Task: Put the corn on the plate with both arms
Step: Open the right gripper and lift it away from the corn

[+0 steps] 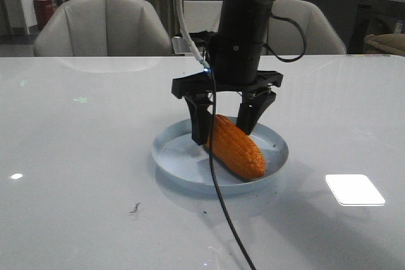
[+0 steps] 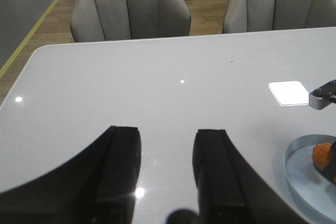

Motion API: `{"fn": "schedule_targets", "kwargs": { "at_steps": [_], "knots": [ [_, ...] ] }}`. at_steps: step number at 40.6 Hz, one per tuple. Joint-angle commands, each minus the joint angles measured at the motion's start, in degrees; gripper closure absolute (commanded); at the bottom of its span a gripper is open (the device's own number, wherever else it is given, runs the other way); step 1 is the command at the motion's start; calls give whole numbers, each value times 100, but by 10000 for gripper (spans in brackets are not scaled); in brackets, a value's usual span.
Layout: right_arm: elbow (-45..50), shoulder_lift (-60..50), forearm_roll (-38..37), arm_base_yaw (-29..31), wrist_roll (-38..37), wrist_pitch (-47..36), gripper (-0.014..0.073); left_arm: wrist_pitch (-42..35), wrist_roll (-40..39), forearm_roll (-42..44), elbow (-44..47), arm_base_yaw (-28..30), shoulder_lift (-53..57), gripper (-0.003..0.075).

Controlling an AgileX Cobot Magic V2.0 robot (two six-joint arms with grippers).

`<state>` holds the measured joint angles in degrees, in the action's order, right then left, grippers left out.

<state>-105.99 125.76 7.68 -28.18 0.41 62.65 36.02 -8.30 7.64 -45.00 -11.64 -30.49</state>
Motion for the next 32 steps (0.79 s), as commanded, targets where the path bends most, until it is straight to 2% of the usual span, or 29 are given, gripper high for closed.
{"fn": "schedule_targets", "kwargs": {
  "at_steps": [1, 5, 12, 15, 26, 32],
  "knots": [
    [-616, -393, 49, 27, 63, 261, -12, -468, -56, -17, -167, 22, -32, 389],
    [-1253, -405, 49, 50, -1, 478, -12, -453, -56, -17, -159, 22, -32, 389],
    [-2479, -498, 49, 169, -41, 1362, -12, -415, -56, -28, -145, 22, -32, 389],
    [-2744, -728, 56, 237, -41, 1395, -12, -415, -56, -28, -145, 22, -32, 389],
    [-2761, -2221, 39, 759, -41, 1285, -12, -415, -56, -40, -145, 22, -98, 389],
    [-2288, -3132, -96, 1212, 37, 1347, -12, -415, -56, -40, -145, 22, -289, 389]
  ]
}}
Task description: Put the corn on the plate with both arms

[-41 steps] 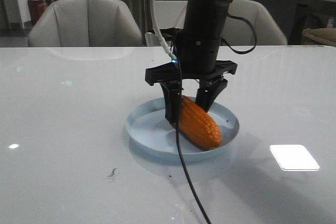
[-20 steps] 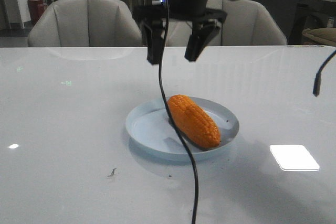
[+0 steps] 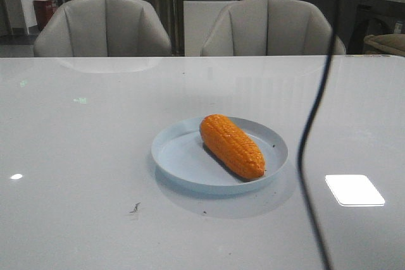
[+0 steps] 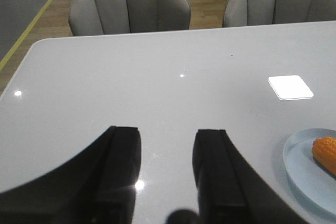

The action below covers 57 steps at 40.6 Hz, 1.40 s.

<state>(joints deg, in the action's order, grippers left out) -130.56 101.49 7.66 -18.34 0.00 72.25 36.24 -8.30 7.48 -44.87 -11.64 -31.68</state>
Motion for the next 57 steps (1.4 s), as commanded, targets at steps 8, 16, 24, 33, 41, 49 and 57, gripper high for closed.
{"fn": "schedule_targets", "kwargs": {
  "at_steps": [8, 16, 24, 33, 41, 49, 57],
  "knots": [
    [2112, -2092, -219, 867, 78, -392, -12, -437, -56, -23, -158, 22, -608, 389],
    [4934, -3669, -219, 1264, 78, -1690, -12, -437, -56, -23, -158, 22, -1013, 389],
    [7508, -5055, -224, 1331, -85, -2169, -12, -452, -56, -23, -158, 22, -1249, 389],
    [8235, -5787, -224, 1331, -340, -2477, -12, -452, -56, -23, -158, 22, -1261, 389],
    [8235, -5860, -237, 1331, -340, -2454, -12, -452, -56, -23, -158, 22, -1261, 391],
    [8235, -5860, -237, 1331, -340, -2454, -12, -452, -56, -43, -158, 22, -1261, 493],
    [8235, -5860, -237, 1331, -340, -2454, -12, -452, -56, -43, -158, 22, -1261, 631]
  ]
}}
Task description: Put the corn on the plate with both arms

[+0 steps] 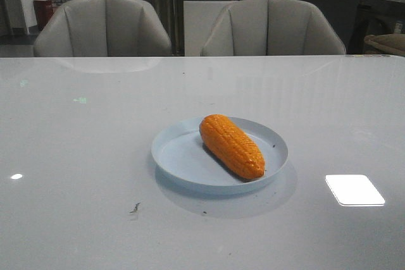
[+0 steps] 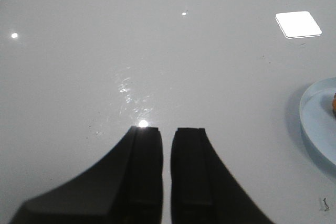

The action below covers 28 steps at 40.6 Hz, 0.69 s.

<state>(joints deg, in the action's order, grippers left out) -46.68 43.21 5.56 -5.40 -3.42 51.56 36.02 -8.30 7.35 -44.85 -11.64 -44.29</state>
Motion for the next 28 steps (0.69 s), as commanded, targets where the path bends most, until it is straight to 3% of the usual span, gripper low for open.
{"fn": "schedule_targets", "kwargs": {
  "at_steps": [1, 24, 28],
  "knots": [
    [-153, -32, -26, 37, 3, -385, -12, -430, -56, -30, -160, 22, 0, 629],
    [-153, -32, -26, 37, 3, -385, -12, -577, 12, -185, -118, 63, 131, 630],
    [-153, -32, -26, 37, 3, -385, -12, -1024, 1395, -966, 103, 214, 391, 630]
  ]
}}
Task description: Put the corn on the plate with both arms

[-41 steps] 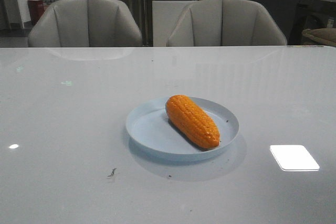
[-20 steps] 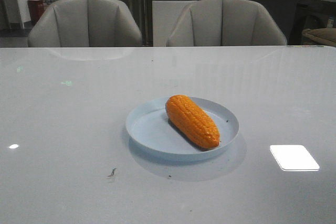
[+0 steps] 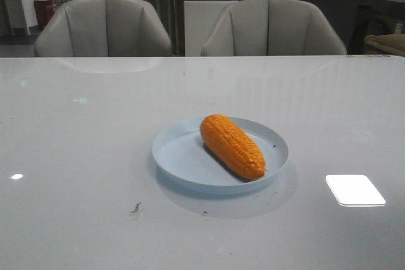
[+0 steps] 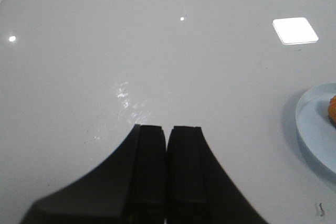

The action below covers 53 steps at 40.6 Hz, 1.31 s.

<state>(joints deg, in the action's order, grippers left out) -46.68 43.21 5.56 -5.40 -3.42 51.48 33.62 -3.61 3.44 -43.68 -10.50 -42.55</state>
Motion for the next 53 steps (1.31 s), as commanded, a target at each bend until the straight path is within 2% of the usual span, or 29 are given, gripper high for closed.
{"fn": "schedule_targets", "kwargs": {
  "at_steps": [1, 3, 4, 9, 14, 25, 28, 35, 40, 53],
  "knots": [
    [-153, -32, -26, 37, 3, -377, -12, -992, 1373, -946, 105, 159, 330, 630],
    [-153, -32, -26, 37, 3, -377, -12, -1388, 2177, -1546, 346, 283, 555, 630],
    [-153, -32, -26, 37, 3, -377, -12, -1562, 2238, -1676, 458, 358, 696, 630],
    [-153, -32, -26, 37, 3, -377, -12, -2234, 1808, -1578, 1140, 578, 1392, 631],
    [-153, -32, -26, 37, 3, -377, -12, -2335, 857, -842, 1689, 815, 2212, 631],
    [-153, -32, -26, 37, 3, -377, -12, -2346, 863, -987, 3125, 1087, 4059, 631],
    [-153, -32, -26, 37, 3, -377, -12, -2580, 863, -1007, 3593, 1087, 4415, 631],
    [-153, -19, -26, 37, 3, -355, -12, -3960, 863, -1119, 4444, 1087, 4385, 631],
    [-153, -13, -26, 37, 3, -361, -12, -3617, 863, -1119, 4413, 1087, 4385, 631],
    [-153, -13, -26, 37, 3, -351, -12, -3588, 863, -1119, 4413, 1087, 4372, 631]
  ]
}}
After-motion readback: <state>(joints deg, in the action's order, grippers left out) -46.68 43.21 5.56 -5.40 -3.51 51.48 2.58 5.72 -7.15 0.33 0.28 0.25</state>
